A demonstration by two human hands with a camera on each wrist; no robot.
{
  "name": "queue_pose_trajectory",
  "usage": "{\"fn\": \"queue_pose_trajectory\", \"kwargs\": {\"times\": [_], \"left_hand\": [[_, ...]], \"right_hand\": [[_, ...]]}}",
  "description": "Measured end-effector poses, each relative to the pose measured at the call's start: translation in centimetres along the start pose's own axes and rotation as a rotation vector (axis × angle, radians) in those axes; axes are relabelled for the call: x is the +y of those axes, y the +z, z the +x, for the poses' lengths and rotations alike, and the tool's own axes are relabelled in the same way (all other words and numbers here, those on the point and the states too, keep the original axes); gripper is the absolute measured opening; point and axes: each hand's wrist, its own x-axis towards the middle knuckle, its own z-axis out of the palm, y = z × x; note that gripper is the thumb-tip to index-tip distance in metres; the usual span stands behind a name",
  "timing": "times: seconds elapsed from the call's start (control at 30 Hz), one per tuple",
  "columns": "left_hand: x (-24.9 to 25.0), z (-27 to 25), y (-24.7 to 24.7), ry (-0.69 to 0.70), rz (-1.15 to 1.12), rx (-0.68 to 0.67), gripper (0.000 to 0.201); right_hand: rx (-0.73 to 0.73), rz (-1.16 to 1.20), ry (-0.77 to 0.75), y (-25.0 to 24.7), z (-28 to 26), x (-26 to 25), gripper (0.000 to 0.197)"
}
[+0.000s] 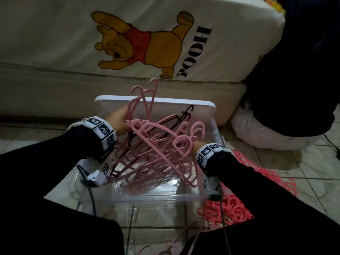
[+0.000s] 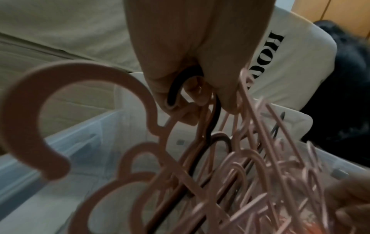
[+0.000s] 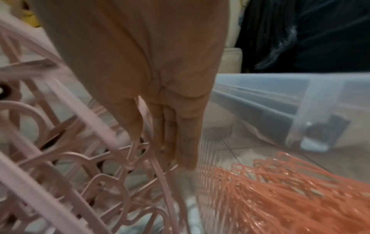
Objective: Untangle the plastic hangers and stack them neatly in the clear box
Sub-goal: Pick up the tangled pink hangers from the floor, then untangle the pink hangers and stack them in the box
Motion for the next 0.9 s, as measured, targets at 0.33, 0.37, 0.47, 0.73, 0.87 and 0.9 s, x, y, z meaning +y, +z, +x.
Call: {"fn": "queue_pose_trajectory", "kwargs": {"times": [0.33, 0.37, 0.47, 0.73, 0.87, 0.9], "left_hand": [[0.1, -0.2, 0.5, 0.031, 0.075, -0.157, 0.037], [0.2, -0.1, 0.5, 0.045, 0.087, -0.156, 0.035], [0.4, 0.1, 0.3, 0.058, 0.1, -0.13, 0.028], [0.9, 0.3, 0.3, 0.06, 0.153, -0.08, 0.025], [1.1, 0.1, 0.2, 0.071, 0.171, -0.07, 0.022], [1.1, 0.0, 0.1, 0.072, 0.177, -0.066, 0.022]], "right_hand": [[0.026, -0.035, -0.103, -2.2, -3.2, -3.1, 0.025], [0.01, 0.0, -0.155, -2.9, -3.9, -3.6, 0.022], [0.029, -0.014, -0.36, -4.7, -6.4, -5.0, 0.014], [-0.086, -0.064, -0.914, -3.6, -13.3, -8.4, 0.011], [-0.336, -0.269, -1.013, -0.3, -15.9, -9.7, 0.018], [-0.347, -0.381, -1.03, 0.6, -16.3, -9.8, 0.02]]}}
